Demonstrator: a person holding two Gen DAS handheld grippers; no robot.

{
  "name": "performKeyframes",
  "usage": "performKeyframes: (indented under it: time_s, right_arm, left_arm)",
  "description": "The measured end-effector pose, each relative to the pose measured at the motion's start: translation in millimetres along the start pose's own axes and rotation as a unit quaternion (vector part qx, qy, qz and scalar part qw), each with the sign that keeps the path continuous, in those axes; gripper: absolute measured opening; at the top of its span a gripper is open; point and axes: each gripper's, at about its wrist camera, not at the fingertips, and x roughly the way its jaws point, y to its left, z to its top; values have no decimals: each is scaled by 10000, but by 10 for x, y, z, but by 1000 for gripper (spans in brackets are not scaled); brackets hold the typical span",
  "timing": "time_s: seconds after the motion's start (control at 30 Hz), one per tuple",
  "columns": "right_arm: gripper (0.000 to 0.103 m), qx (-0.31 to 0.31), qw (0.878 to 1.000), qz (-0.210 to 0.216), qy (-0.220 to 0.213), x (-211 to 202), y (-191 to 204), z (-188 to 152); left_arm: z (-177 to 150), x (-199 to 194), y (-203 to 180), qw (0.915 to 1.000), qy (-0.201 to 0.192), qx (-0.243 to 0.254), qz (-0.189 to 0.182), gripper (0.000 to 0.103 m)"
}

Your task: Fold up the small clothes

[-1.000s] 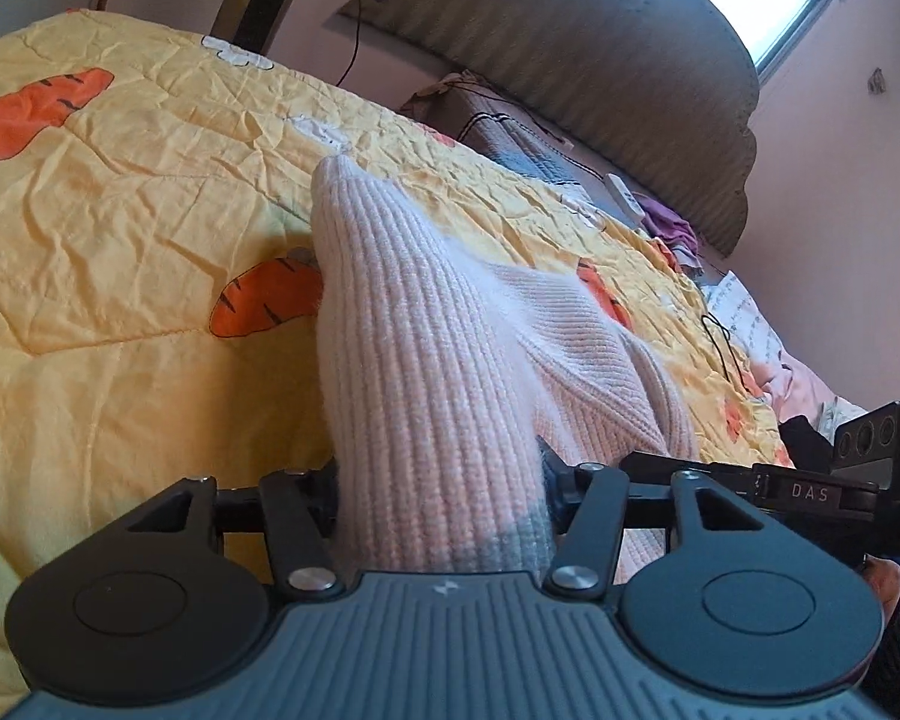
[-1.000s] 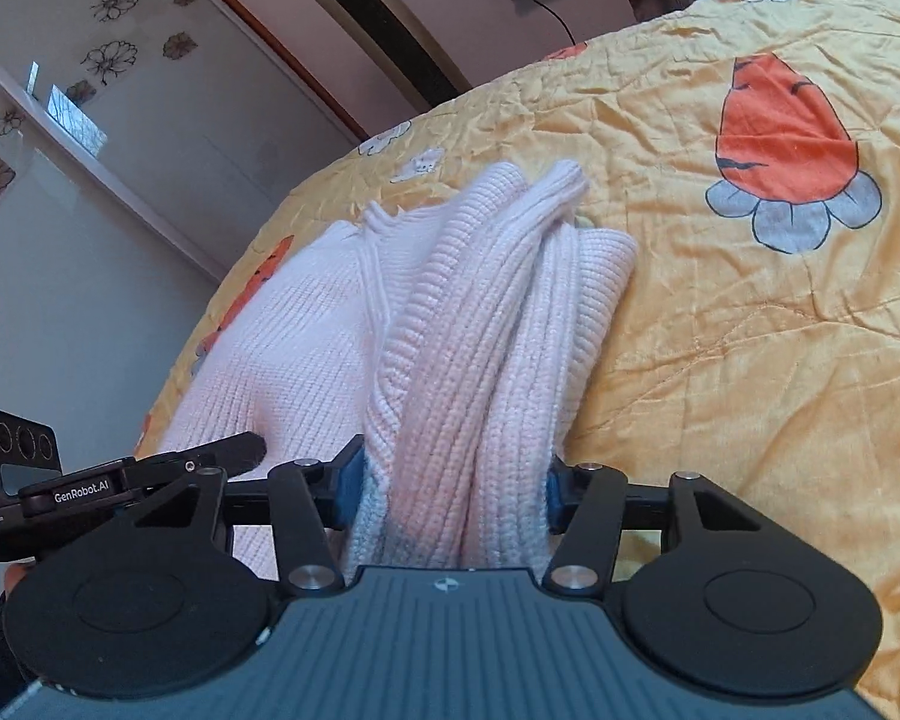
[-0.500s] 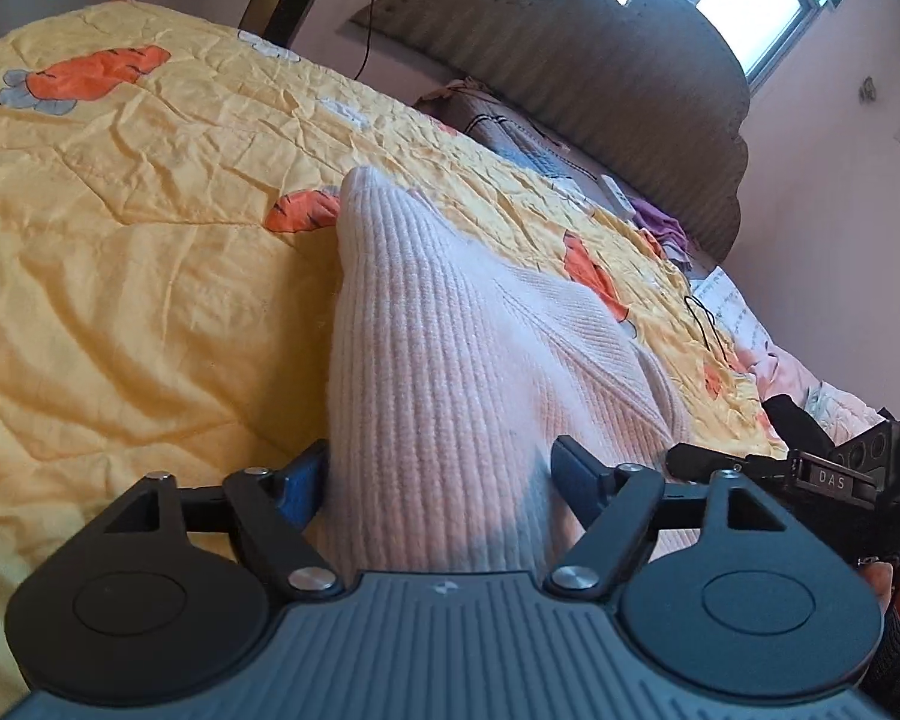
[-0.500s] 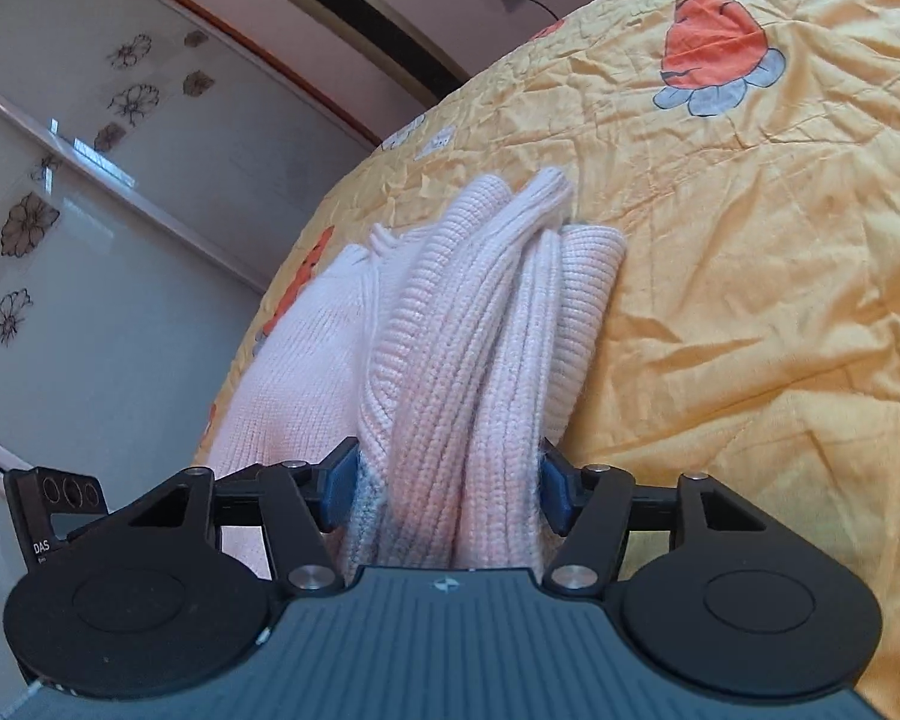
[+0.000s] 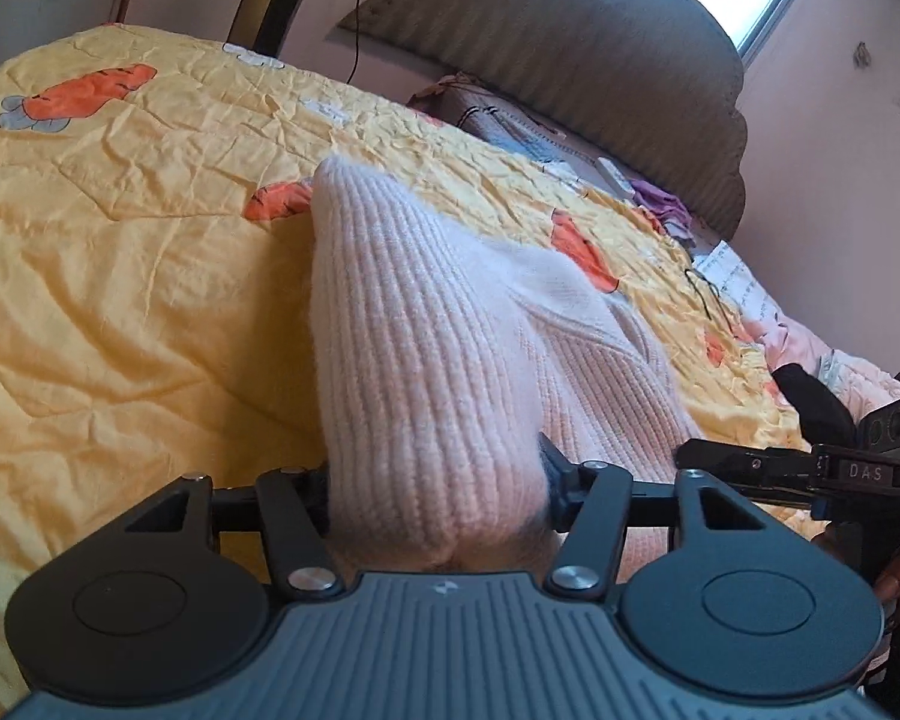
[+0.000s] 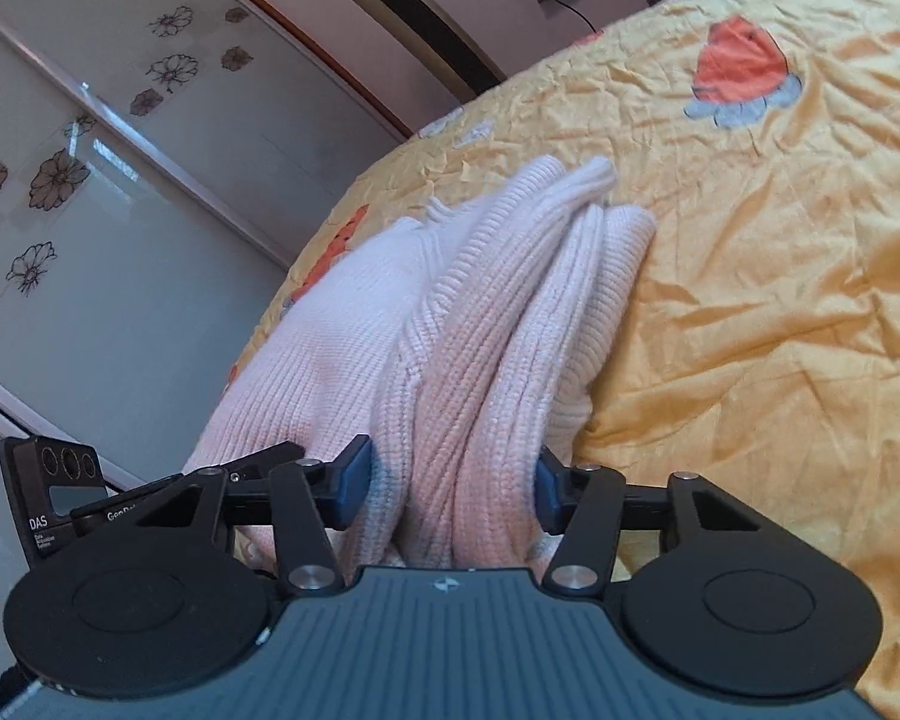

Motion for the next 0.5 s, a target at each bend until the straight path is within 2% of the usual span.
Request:
performKeyframes:
  time_s: [0.07,0.13,0.17,0.2,0.3,0.37,0.4,0.43,0.5]
  right_arm:
    - [39,-50,10000,7,17,-75,-3,2]
    - [37,191,9997,-77,127,-57,-166,-8]
    - [37,372,9992,-1,134,-49,-257,-27]
    - [37,521,9986,115,63,-55,-319,-55]
    - [51,758,9969,63,-188,-107,-319,-116]
    - [51,632,9973,-131,-338,-216,-213,-138]
    - [51,509,9971,-233,-508,-319,-125,-150]
    - [51,291,9963,-341,-730,-429,-14,-160]
    - [52,-202,9940,-318,-1025,-563,229,-177]
  left_arm:
    - [-80,40,-2,10000,53,-1,55,58]
    - [-99,35,-20,9999,-25,73,97,61]
    - [-96,42,-14,9999,-44,99,121,67]
    - [-91,43,-8,9997,-51,170,181,69]
    - [-63,-163,2,9992,-139,155,342,70]
    - [-97,-441,-96,9944,-739,431,613,69]
    - [-134,-579,-189,9882,-1143,680,753,71]
    - [-177,-684,-325,9805,-1492,1003,793,77]
    - [-267,-675,-593,9693,-1669,1673,683,81]
